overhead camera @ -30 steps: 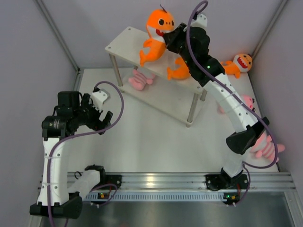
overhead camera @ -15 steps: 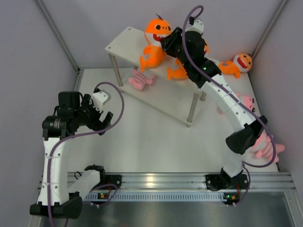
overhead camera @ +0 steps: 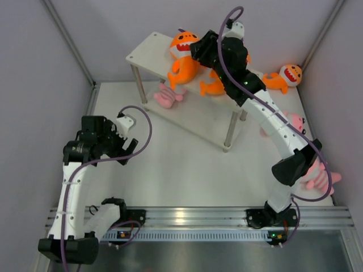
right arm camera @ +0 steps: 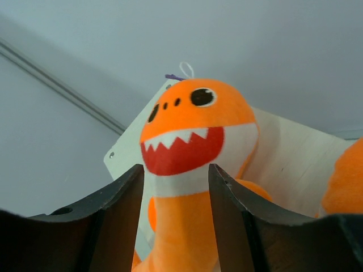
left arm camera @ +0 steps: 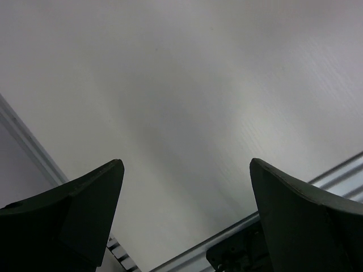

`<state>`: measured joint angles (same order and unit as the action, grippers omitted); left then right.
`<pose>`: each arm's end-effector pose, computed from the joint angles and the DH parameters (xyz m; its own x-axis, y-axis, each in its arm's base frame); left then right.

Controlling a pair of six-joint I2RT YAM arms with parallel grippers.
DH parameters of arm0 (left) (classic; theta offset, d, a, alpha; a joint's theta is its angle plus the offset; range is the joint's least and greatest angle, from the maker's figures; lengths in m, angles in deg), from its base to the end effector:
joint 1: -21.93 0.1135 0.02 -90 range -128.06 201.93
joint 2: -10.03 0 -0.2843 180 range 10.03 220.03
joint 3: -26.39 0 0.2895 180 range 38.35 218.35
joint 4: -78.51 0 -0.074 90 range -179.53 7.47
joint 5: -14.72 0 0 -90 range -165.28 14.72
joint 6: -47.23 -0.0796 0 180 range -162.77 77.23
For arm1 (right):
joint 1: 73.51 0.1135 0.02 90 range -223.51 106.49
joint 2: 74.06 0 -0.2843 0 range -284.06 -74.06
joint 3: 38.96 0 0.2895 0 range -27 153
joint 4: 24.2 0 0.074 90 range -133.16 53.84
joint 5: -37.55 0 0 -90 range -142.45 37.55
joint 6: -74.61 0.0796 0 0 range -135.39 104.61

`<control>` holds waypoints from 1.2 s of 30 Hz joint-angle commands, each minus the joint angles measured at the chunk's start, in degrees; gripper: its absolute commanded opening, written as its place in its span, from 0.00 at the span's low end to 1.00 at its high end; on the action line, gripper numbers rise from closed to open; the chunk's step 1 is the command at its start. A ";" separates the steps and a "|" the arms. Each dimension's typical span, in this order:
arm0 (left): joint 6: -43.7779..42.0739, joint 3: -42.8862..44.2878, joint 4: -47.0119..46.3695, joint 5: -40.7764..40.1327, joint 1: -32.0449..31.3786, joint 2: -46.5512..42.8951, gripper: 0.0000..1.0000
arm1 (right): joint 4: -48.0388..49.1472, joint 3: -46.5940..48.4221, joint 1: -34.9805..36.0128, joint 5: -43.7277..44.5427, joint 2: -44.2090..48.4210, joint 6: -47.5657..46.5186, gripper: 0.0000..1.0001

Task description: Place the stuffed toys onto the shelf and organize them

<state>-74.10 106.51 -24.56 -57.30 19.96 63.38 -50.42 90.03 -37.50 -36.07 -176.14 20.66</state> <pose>0.2037 -0.0316 0.3570 -0.5357 0.5133 -0.6705 0.5958 0.7925 0.1307 0.4080 0.2688 0.5243 -0.1898 0.5600 -0.8064 -0.2774 0.7573 0.5912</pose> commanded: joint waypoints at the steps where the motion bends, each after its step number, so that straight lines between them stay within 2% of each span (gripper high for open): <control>1: 2.15 -8.53 -11.51 -12.23 -0.13 0.27 0.99 | 5.99 2.85 1.17 -3.63 6.19 -6.94 0.50; 4: 3.12 -12.25 -17.32 -17.36 -0.13 0.54 0.99 | 2.08 6.61 0.73 -7.23 8.30 -15.12 0.53; 8: 4.08 -12.79 -18.48 -12.45 -0.13 -0.43 0.99 | -7.68 15.58 -8.03 -17.77 10.23 -14.97 0.55; 9: 4.69 -12.79 -18.48 -11.74 -0.13 -0.43 0.99 | -8.49 15.25 -13.98 -19.44 12.33 -13.65 0.55; 11: 5.14 -12.96 -18.56 -10.42 -0.13 0.00 0.99 | -8.94 11.30 -20.42 -19.46 14.62 -12.16 0.56; 12: 5.31 -13.14 -18.48 -10.42 -0.13 0.09 0.99 | -8.94 9.81 -27.24 -20.15 16.37 -10.06 0.56; 14: 5.40 -13.32 -18.48 -10.77 -0.13 0.45 0.99 | -9.64 6.91 -34.48 -21.82 16.65 -8.20 0.56; 15: 5.40 -13.49 -18.56 -11.03 -0.13 0.53 0.99 | -11.30 6.63 -41.56 -23.66 15.52 -7.50 0.56; 18: 5.32 -13.14 -18.39 -11.74 -0.13 0.71 0.99 | -15.34 6.89 -48.47 -20.28 10.88 -12.03 0.57; 20: 5.58 -12.53 -18.21 -12.78 -0.13 1.41 0.99 | -15.18 5.14 -49.89 -19.37 8.14 -13.46 0.59; 24: 5.58 -8.85 -16.37 -14.72 -0.13 3.08 0.99 | -12.99 4.60 -53.49 -18.85 -3.08 -13.82 0.61; 30: 3.48 -2.17 -7.07 -13.06 -0.13 8.79 0.99 | -5.79 6.89 -55.43 -18.23 -17.32 -11.80 0.63; 33: 1.54 1.26 -3.37 -9.90 -0.13 10.99 0.99 | -2.97 11.18 -56.49 -18.14 -27.26 -9.78 0.63; 35: 0.40 3.20 -1.70 -6.47 -0.13 12.57 0.99 | -2.96 18.82 -56.66 -18.92 -33.24 -9.34 0.64; 36: -0.65 4.95 -1.08 -5.33 -0.13 12.92 0.99 | -1.31 21.02 -56.75 -22.06 -38.49 -8.38 0.66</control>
<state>-71.72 106.69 -30.51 -67.64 19.94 75.35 -58.36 101.60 -93.22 -55.15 -208.73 10.04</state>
